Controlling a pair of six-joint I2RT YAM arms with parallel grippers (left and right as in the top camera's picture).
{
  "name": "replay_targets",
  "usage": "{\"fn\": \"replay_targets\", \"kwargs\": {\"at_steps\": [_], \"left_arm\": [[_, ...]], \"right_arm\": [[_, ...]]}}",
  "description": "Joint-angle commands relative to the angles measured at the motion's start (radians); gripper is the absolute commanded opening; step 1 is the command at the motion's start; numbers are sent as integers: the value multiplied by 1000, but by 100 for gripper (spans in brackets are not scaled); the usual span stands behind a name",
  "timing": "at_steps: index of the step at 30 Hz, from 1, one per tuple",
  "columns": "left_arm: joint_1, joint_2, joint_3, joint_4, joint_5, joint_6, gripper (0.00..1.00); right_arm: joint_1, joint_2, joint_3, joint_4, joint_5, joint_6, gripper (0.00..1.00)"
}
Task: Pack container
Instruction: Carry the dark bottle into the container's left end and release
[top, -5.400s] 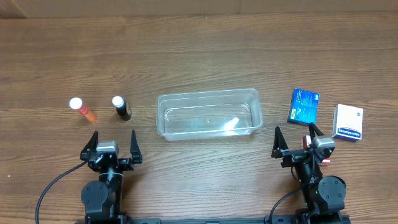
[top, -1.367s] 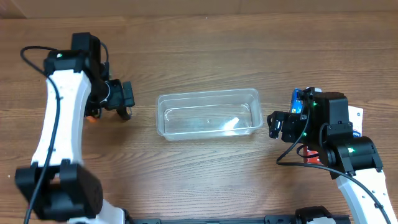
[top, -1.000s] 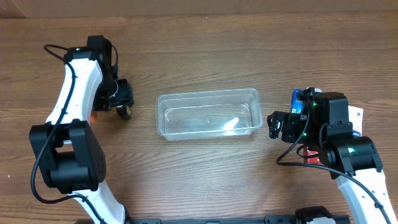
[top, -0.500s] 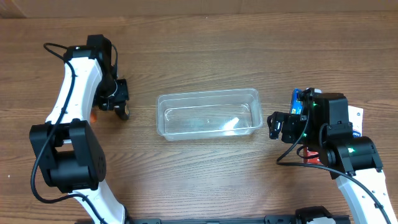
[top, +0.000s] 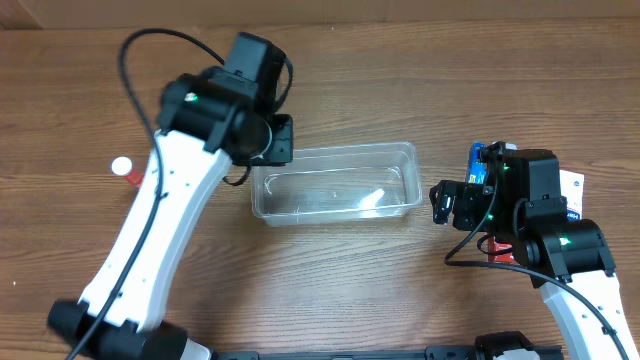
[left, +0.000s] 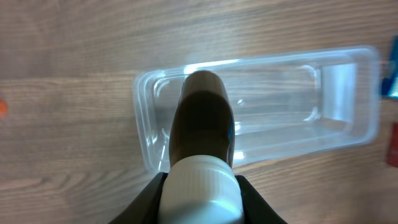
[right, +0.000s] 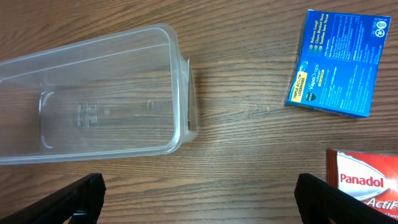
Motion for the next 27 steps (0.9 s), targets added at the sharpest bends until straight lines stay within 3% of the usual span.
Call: {"fn": "replay_targets", "kwargs": {"at_steps": [1,5,11,14,16,18,22,25,27], "left_arm": [[-1,63,-126,58,-13,-69,4],[6,146,-259,192,-31,-48,4],[50,219,-259,254,-43,-21,8],[50,220,-259,252,-43,-14,31],[50,220,-259,240,-42,-14,55],[50,220,-259,233,-39,-14,61],[50,219,-243,212,-16,-15,59],[50,169,-126,141,-29,-10,60],[59,88,-14,78,-105,-4,68]], "right_arm": [[-1,-6,26,5,-1,-3,100],[-1,-6,26,2,-1,-3,100],[-1,-6,26,0,-1,-3,100],[-1,-6,26,0,-1,-3,100],[-1,-6,26,0,-1,-3,100],[-1,-6,26,-1,-1,-3,100],[-1,-6,26,-2,-1,-3,100],[-1,-6,26,-1,-1,-3,100],[-1,-6,26,-2,-1,-3,100]]}}
